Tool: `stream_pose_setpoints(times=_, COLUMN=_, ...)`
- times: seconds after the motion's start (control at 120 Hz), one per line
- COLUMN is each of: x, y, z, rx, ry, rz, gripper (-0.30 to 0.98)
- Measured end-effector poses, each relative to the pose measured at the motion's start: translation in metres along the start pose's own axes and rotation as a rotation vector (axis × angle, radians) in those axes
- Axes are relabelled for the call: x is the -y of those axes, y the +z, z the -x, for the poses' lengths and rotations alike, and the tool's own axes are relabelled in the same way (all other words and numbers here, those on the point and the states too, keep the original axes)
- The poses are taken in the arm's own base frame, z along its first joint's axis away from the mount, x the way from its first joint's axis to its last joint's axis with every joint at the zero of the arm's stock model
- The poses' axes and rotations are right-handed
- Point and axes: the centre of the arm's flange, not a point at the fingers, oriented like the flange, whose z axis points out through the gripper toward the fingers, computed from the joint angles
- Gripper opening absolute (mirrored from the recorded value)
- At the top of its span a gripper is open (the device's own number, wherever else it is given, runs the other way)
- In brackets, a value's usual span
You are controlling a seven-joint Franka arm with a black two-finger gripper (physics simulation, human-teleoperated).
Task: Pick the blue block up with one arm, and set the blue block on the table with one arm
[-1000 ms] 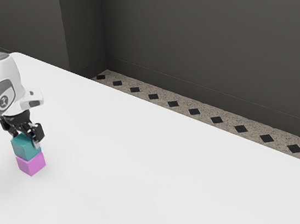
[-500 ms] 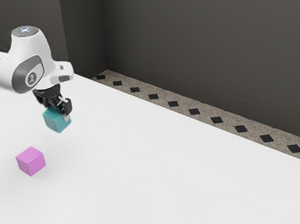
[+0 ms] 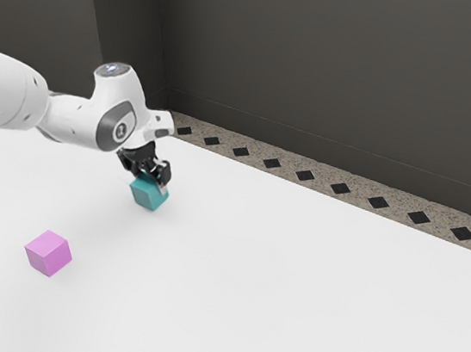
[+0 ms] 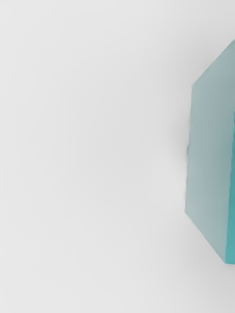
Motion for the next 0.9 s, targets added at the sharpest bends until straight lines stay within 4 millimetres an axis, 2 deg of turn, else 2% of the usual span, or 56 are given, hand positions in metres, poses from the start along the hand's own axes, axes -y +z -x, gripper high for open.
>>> stream_pose_setpoints(times=0.158, x=-0.002, y=0.01, z=0.0, rx=0.01, ry=-0.002, rz=0.008, gripper=0.36)
stream_pose_setpoints(times=0.217, x=-0.002, y=0.01, z=0.0, rx=0.01, ry=-0.004, rz=0.011, gripper=0.43)
stream_pose_setpoints(times=0.267, x=-0.003, y=0.005, z=-0.001, rx=0.004, ry=-0.007, rz=0.015, gripper=0.49)
stream_pose_setpoints(times=0.35, x=-0.004, y=-0.014, z=-0.003, rx=-0.018, ry=-0.007, rz=0.014, gripper=0.55)
stream_pose_setpoints(times=0.4, x=-0.007, y=-0.044, z=-0.001, rx=-0.044, ry=-0.002, rz=0.005, gripper=0.58)
stream_pose_setpoints(times=0.433, x=-0.011, y=-0.077, z=0.002, rx=-0.072, ry=0.006, rz=-0.006, gripper=0.59)
stream_pose_setpoints(times=0.483, x=-0.022, y=-0.14, z=0.009, rx=-0.119, ry=0.022, rz=-0.024, gripper=0.61)
stream_pose_setpoints(times=0.525, x=-0.035, y=-0.213, z=0.019, rx=-0.173, ry=0.04, rz=-0.044, gripper=0.63)
stream_pose_setpoints(times=0.575, x=-0.05, y=-0.287, z=0.036, rx=-0.224, ry=0.06, rz=-0.064, gripper=0.64)
stream_pose_setpoints(times=0.633, x=-0.068, y=-0.356, z=0.062, rx=-0.253, ry=0.079, rz=-0.079, gripper=0.65)
stream_pose_setpoints(times=0.658, x=-0.073, y=-0.378, z=0.074, rx=-0.252, ry=0.081, rz=-0.084, gripper=0.65)
stream_pose_setpoints(times=0.7, x=-0.077, y=-0.397, z=0.091, rx=-0.226, ry=0.077, rz=-0.087, gripper=0.66)
stream_pose_setpoints(times=0.75, x=-0.079, y=-0.405, z=0.104, rx=-0.179, ry=0.071, rz=-0.086, gripper=0.67)
stream_pose_setpoints(times=0.9, x=-0.081, y=-0.397, z=0.131, rx=-0.048, ry=0.052, rz=-0.078, gripper=0.68)
